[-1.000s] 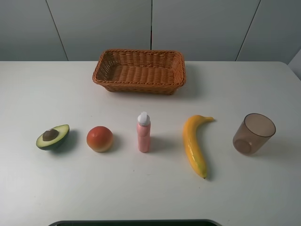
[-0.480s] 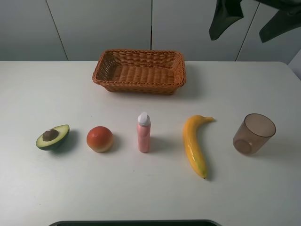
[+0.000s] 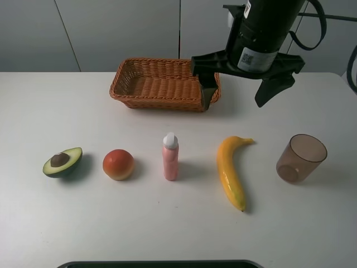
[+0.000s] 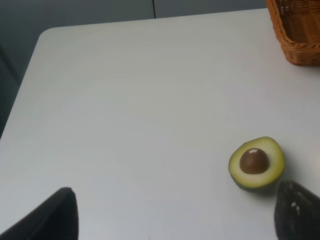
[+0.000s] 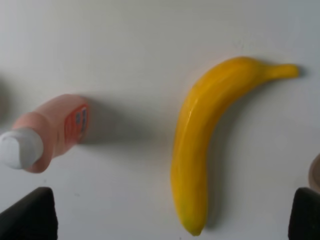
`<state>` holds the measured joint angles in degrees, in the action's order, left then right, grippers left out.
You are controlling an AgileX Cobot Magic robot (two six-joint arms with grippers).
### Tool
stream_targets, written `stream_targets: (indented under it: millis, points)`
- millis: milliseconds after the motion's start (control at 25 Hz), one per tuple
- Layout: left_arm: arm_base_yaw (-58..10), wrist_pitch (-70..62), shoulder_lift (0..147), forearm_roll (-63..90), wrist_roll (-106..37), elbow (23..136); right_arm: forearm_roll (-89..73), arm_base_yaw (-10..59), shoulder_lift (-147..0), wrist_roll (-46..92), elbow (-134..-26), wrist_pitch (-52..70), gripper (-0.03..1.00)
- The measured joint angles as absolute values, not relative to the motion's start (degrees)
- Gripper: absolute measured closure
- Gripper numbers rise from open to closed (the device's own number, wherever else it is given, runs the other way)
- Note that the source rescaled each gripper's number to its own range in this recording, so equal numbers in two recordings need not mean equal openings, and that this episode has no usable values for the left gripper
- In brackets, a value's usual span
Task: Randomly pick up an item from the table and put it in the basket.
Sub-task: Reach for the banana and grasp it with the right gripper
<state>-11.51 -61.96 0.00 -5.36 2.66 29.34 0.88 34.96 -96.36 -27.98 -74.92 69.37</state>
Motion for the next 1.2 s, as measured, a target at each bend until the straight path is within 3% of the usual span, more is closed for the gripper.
stream_targets:
  millis: [640,1160,1200]
  points:
    - [-11.51,-61.96,0.00,-5.36,2.66,29.34,0.63,35.26,-106.22,-31.48,-59.60,50.20,-0.03]
    - [-11.51,-61.96,0.00,-5.36,2.66,29.34,0.63,35.26,-112.77,-31.89,-58.70,43.23,-0.03]
    - [-11.51,-61.96,0.00,-5.36,2.66,29.34,0.63,35.26,-112.77,-31.89,-58.70,42.79,0.01]
